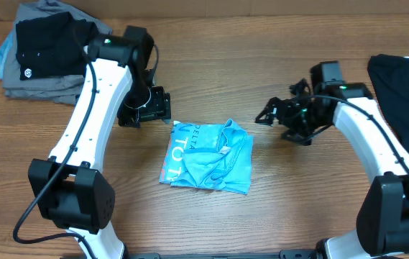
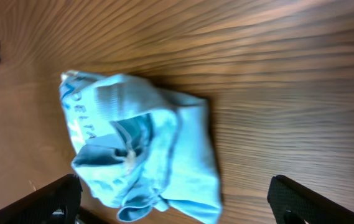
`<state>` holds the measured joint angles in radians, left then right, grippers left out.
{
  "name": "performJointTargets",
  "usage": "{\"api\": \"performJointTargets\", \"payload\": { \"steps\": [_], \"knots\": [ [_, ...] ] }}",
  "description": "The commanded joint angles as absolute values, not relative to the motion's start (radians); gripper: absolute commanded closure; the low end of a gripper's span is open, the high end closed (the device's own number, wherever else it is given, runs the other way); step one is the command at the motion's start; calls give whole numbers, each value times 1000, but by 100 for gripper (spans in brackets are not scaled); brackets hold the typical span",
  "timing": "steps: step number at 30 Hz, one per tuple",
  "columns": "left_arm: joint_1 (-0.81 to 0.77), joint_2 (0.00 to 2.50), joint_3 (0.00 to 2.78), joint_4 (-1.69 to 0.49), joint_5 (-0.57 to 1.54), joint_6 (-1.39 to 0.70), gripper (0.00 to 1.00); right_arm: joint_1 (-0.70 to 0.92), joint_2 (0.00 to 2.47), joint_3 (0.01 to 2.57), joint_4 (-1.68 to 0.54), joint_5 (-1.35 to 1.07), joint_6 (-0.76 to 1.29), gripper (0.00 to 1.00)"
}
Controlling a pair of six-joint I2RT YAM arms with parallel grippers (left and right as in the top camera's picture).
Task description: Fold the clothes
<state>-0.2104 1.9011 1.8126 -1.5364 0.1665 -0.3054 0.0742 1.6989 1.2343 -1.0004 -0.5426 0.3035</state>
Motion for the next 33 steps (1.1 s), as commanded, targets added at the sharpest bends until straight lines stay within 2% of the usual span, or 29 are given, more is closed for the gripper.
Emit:
{"api": "performJointTargets", "payload": {
  "steps": [1, 8, 26, 28, 33],
  "knots": [
    [-235, 1878, 1697, -1469, 350, -170, 20, 131, 1698, 1264, -976, -562, 341, 0],
    [-276, 1878, 1462, -1311, 522, -116, 20, 135, 1698, 1264, -978, -559, 341, 0],
    [-370, 1878, 1290, -1066, 542, -295, 21, 135, 1698, 1264, -985, -559, 340, 0],
    [-372, 1878, 1280, -1047, 540, -296, 25, 135, 1698, 1264, -989, -550, 340, 0],
    [-374, 1878, 1280, -1014, 537, -292, 57, 135, 1698, 1264, -1006, -505, 340, 0]
  ]
}}
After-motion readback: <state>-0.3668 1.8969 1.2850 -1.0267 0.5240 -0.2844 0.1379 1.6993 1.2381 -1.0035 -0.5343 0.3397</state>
